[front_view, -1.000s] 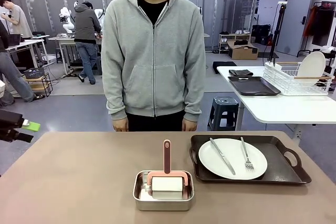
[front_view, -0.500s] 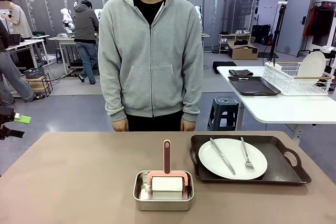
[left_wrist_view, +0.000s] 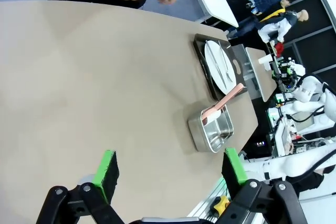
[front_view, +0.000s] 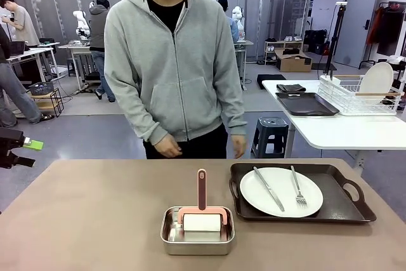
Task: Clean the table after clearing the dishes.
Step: When the right (or left) Handle tray is removed, use the right hand (or left hand) to clean the right (or left) side of the table with the Lint Roller.
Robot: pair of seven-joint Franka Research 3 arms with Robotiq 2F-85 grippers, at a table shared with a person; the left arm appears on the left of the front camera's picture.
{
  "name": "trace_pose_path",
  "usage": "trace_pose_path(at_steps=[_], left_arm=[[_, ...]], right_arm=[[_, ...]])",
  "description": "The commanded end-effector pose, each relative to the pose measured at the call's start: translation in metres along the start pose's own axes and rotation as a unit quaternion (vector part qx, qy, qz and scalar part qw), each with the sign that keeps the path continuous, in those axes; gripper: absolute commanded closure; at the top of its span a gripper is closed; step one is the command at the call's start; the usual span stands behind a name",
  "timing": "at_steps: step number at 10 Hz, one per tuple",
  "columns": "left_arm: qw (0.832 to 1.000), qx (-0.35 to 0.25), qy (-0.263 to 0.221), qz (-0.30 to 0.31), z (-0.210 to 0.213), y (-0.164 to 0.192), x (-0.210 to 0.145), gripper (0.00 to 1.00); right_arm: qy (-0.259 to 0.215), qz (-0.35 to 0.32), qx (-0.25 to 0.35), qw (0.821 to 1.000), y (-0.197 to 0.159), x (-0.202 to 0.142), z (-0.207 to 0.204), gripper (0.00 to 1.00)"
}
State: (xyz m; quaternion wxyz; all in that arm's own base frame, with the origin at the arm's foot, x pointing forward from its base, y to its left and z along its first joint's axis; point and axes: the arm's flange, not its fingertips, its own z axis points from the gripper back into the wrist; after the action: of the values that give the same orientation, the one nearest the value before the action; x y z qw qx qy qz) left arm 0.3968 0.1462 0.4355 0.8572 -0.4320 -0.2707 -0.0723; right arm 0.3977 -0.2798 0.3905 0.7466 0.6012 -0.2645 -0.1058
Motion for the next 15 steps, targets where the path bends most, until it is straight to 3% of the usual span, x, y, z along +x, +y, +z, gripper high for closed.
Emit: trace_pose_path(at_steps=[1, 3, 4, 6, 10, 13, 14, 15], left_arm=[[1.000, 0.000, -0.001, 0.001, 0.001, 0.001, 0.000, 0.00], [0.996, -0.020, 0.085, 0.013, 0.030, 0.035, 0.031, 0.00], [0.996, -0.052, 0.070, 0.017, 0.047, 0.048, 0.041, 0.00], [0.991, -0.097, 0.088, 0.038, 0.062, 0.079, 0.052, 0.00], [0.989, -0.110, 0.056, 0.076, 0.084, 0.148, 0.064, 0.00], [0.986, -0.111, 0.014, 0.127, 0.096, 0.168, 0.066, 0.00], [0.990, -0.098, 0.050, 0.085, 0.089, 0.164, 0.055, 0.00], [0.990, -0.098, 0.050, 0.085, 0.089, 0.164, 0.055, 0.00]], right_arm=[[0.005, 0.002, 0.000, 1.000, 0.003, -0.002, 0.001, 0.00], [0.005, 0.002, 0.000, 1.000, 0.003, -0.002, 0.001, 0.00], [0.005, 0.002, 0.000, 1.000, 0.003, -0.002, 0.001, 0.00], [0.005, 0.002, 0.000, 1.000, 0.003, -0.002, 0.001, 0.00], [0.005, 0.002, 0.000, 1.000, 0.003, -0.002, 0.001, 0.00], [0.005, 0.002, 0.000, 1.000, 0.003, -0.002, 0.001, 0.00], [0.005, 0.002, 0.000, 1.000, 0.003, -0.002, 0.001, 0.00], [0.005, 0.002, 0.000, 1.000, 0.003, -0.002, 0.001, 0.00]])
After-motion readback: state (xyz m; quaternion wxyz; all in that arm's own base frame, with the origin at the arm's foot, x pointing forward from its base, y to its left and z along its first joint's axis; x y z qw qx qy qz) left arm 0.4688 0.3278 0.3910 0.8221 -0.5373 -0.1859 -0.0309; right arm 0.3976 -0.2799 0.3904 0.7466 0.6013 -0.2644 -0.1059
